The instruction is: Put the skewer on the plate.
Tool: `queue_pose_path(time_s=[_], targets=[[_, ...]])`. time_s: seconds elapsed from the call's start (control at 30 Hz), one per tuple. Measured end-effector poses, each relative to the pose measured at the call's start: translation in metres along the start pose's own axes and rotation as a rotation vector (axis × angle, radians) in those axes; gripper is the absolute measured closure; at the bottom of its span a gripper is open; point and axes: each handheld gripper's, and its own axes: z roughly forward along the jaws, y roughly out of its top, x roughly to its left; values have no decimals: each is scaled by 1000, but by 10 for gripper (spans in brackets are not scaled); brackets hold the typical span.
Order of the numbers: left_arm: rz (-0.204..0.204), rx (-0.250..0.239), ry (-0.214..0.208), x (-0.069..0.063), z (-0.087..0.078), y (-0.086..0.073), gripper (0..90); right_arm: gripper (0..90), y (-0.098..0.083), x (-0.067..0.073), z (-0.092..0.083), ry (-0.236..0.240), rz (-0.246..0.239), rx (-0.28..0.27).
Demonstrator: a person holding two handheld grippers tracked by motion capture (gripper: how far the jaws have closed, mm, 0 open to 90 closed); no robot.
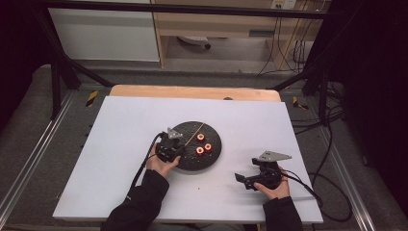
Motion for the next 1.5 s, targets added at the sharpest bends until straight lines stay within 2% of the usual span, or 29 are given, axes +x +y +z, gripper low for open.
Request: queue_pose_path(time_s=[0.17, 0.3, 0.4, 0.57, 0.7, 0.9, 1.03, 1.33, 1.5], targets=[[42, -26, -51, 1, -15, -1, 723, 8, 1, 0, -2, -6, 0, -2], [114, -48, -87, 2, -28, -5, 624, 6, 1, -1, -2, -9, -2, -2], [132, -63, -107, 5, -37, -9, 531, 6, 1, -1, -2, -10, -1, -1], [123, -70, -127, 15, -51, -17, 389, 6, 1, -1, -2, -10, -2, 1], [135, -74, -132, 24, -61, -28, 295, 5, 1, 0, -3, -9, 6, 1], [139, -81, -120, 36, -75, -51, 159, 5, 1, 0, -3, -10, 8, 6], [125, -84, -113, 46, -86, -65, 82, 5, 1, 0, -3, -13, 6, 9], [77, -108, -82, 64, -99, -102, 50, 5, -1, 0, -2, -10, 0, 19], [81, -100, -78, 69, -101, -115, 50, 5, -2, 1, 0, -6, 0, 38]])
